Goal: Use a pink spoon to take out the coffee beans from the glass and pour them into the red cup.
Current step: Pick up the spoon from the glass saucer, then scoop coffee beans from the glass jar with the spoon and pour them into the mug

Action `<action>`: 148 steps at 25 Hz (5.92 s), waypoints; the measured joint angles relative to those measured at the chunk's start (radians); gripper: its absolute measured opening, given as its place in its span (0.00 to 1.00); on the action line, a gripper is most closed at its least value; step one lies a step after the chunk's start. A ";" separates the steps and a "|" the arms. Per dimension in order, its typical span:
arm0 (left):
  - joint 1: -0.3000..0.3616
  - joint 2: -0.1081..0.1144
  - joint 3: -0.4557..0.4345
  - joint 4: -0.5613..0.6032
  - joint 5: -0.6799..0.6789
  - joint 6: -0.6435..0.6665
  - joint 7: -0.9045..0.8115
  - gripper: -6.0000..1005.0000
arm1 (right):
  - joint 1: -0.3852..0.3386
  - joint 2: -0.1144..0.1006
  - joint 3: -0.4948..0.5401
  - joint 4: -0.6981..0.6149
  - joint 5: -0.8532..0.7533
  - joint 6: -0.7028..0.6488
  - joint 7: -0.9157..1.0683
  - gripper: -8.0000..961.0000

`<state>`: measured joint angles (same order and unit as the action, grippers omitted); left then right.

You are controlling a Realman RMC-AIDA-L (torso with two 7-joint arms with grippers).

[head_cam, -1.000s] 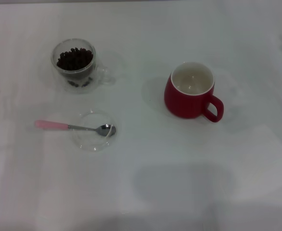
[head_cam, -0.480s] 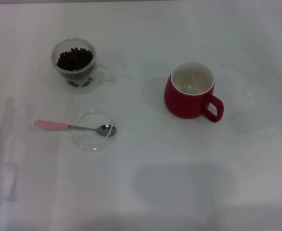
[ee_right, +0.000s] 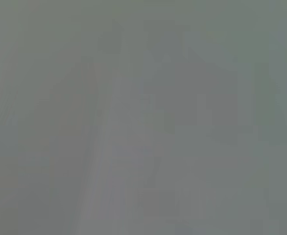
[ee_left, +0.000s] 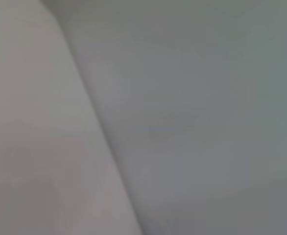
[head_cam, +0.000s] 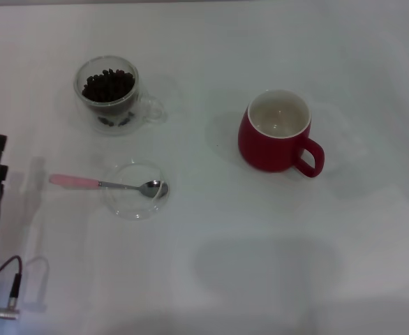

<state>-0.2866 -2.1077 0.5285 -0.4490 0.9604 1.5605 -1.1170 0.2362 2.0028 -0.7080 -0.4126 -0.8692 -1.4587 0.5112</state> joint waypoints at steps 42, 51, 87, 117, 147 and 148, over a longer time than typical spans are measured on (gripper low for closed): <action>-0.063 0.000 -0.087 -0.088 0.247 -0.165 0.133 0.87 | -0.022 0.004 -0.006 0.009 -0.030 -0.032 0.001 0.91; -0.049 0.000 -0.090 -0.089 0.249 -0.150 0.143 0.87 | -0.025 0.005 -0.006 0.009 -0.030 -0.033 0.001 0.91; -0.037 0.000 -0.099 -0.101 0.264 -0.166 0.164 0.41 | -0.027 0.005 -0.007 0.011 -0.030 -0.040 -0.005 0.91; -0.027 0.019 -0.048 -0.058 0.277 -0.051 0.144 0.13 | -0.029 0.006 -0.007 0.024 -0.030 -0.070 -0.005 0.91; -0.155 0.142 0.067 0.803 0.495 -0.105 -0.682 0.13 | -0.014 0.010 -0.007 0.150 -0.022 -0.235 -0.004 0.91; -0.171 0.154 0.067 0.803 0.510 -0.118 -0.698 0.13 | -0.014 0.010 -0.007 0.151 -0.023 -0.236 -0.002 0.91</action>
<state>-0.4581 -1.9538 0.5955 0.3540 1.4703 1.4425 -1.8149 0.2225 2.0126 -0.7151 -0.2616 -0.8922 -1.6945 0.5091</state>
